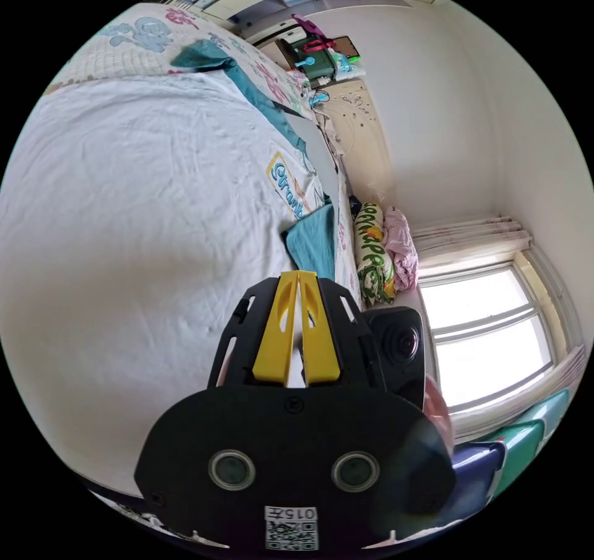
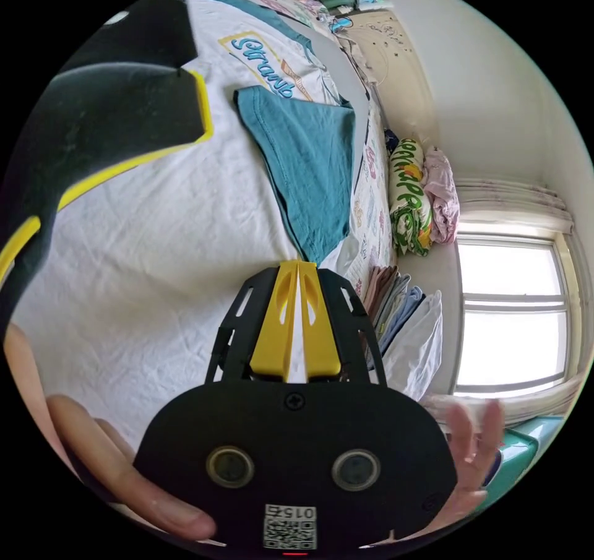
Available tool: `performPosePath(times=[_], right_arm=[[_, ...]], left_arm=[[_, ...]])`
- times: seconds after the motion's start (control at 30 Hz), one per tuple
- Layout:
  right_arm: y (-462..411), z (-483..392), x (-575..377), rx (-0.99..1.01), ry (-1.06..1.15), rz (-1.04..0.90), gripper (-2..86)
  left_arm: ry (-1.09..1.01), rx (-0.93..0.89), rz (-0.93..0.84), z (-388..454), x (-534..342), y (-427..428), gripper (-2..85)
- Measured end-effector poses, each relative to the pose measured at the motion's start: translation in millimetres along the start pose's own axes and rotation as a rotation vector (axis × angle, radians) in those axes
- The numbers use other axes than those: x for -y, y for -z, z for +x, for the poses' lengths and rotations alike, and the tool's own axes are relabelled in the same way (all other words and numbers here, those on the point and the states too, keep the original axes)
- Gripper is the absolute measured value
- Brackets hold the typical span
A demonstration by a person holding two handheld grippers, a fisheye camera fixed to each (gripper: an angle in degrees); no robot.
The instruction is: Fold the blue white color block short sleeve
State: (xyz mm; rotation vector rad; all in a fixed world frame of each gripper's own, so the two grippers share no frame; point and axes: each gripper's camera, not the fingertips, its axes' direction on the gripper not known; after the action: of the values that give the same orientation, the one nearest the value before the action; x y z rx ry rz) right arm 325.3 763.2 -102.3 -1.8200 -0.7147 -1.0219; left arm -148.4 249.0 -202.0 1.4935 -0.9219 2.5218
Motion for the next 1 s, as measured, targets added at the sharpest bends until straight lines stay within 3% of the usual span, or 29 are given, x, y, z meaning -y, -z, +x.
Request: performPosePath(times=[1.0], right_arm=[[-3, -57, -17, -0.043, 0.035, -0.02, -0.5]], left_arm=[[0.039, -0.054, -0.007, -19, -16, -22, -0.9]])
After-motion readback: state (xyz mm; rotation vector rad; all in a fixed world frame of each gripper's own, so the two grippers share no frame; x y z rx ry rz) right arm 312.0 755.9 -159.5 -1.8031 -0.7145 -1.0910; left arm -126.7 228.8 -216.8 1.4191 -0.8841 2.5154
